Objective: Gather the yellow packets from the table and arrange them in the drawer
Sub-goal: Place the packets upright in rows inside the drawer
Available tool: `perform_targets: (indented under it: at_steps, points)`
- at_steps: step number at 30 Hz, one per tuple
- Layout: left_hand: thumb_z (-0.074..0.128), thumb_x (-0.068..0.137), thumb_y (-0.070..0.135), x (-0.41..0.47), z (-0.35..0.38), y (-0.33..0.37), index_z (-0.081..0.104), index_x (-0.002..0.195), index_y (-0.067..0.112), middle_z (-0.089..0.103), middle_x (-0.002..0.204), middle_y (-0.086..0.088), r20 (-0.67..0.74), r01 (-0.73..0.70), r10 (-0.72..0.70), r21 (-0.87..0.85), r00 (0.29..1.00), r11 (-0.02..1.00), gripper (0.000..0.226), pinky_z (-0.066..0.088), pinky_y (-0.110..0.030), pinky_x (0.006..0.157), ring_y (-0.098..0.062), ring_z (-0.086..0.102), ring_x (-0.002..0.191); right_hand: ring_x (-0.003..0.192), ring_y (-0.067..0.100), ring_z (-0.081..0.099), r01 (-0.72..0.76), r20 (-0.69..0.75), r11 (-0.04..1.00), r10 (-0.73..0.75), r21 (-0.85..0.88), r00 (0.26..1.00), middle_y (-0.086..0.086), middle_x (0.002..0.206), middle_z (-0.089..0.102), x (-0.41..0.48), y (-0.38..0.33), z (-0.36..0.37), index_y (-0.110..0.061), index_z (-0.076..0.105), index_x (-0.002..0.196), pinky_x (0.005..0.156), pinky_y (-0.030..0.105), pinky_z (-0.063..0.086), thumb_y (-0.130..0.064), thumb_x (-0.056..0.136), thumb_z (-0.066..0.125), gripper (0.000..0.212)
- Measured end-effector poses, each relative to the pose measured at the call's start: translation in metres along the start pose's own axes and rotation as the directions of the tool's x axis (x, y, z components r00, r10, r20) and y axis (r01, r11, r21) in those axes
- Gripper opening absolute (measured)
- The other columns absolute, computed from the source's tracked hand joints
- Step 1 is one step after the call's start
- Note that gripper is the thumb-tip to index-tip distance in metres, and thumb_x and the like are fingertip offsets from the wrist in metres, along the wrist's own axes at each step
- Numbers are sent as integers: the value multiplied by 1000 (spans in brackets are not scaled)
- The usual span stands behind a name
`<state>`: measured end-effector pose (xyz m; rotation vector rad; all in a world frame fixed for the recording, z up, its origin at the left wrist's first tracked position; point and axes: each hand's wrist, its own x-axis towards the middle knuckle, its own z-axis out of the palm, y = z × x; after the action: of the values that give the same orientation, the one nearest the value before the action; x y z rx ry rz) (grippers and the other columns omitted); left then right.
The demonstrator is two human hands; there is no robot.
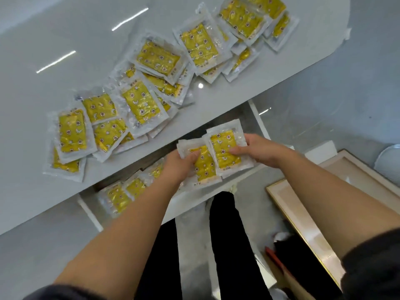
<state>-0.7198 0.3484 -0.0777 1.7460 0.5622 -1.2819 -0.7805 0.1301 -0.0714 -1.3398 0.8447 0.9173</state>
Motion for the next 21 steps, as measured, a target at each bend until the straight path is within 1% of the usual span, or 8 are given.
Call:
perform_targets:
  at_steps: [3, 5, 7, 10, 12, 15, 18, 21]
  points:
    - [72, 79, 43, 29, 32, -18, 57, 127, 11, 64, 123, -5, -162, -4, -4, -47, 987, 999, 59, 46, -41, 100, -26, 61, 112, 102, 21, 66, 14, -124, 985, -36, -174, 992, 5, 113, 69, 22, 14, -23, -17, 63, 112, 99, 43, 49, -19, 88, 68, 25]
    - [71, 80, 42, 50, 49, -23, 42, 142, 10, 52, 135, -7, -215, -8, 11, 14, 977, 1000, 75, 42, -35, 101, -28, 52, 123, 102, 20, 64, 10, -229, 970, -68, -243, 971, 4, 113, 68, 42, 21, -30, -18, 62, 114, 97, 42, 50, -22, 88, 68, 27]
    - [66, 88, 32, 73, 59, -28, 33, 145, 10, 46, 142, -12, -247, -4, 34, 123, 968, 992, 71, 44, -34, 98, -30, 49, 124, 103, 20, 62, -10, -284, 942, -91, -335, 954, 3, 112, 66, 63, 27, -33, -16, 61, 116, 91, 36, 50, -22, 88, 68, 30]
    - [64, 88, 33, 106, 66, -34, 40, 141, 12, 52, 135, -14, -234, -8, 79, 292, 969, 956, 62, 48, -38, 94, -33, 55, 117, 98, 23, 60, -62, -309, 877, -101, -476, 946, 3, 101, 60, 88, 38, -32, -12, 61, 116, 77, 28, 44, -19, 87, 65, 30]
    - [62, 90, 30, 121, 67, -34, 45, 137, 12, 56, 130, -16, -217, -15, 115, 411, 969, 911, 53, 45, -35, 91, -34, 55, 115, 96, 25, 60, -108, -346, 837, -102, -536, 933, 6, 100, 61, 104, 46, -29, -10, 60, 116, 73, 27, 42, -17, 87, 63, 30]
    - [55, 95, 29, 134, 62, -33, 49, 133, 13, 58, 127, -16, -201, -20, 190, 634, 961, 773, 42, 43, -35, 87, -35, 55, 115, 104, 33, 62, -177, -417, 788, -110, -590, 902, 13, 110, 64, 120, 55, -28, -10, 55, 121, 79, 32, 49, -15, 86, 59, 35]
    - [54, 94, 33, 138, 60, -31, 51, 126, 17, 55, 125, -13, -175, -25, 317, 843, 932, 538, 36, 44, -38, 85, -34, 52, 115, 105, 34, 61, -193, -432, 777, -111, -599, 895, 15, 112, 63, 124, 54, -30, -7, 49, 125, 82, 36, 51, -9, 86, 56, 39]
    - [59, 91, 34, 139, 65, -29, 42, 136, 21, 39, 139, -10, -80, -99, 426, 919, 901, 382, 50, 35, -44, 103, -34, 39, 129, 107, 33, 60, -193, -435, 761, -128, -619, 891, 14, 114, 61, 126, 53, -29, -7, 43, 130, 80, 36, 51, -10, 87, 57, 46]
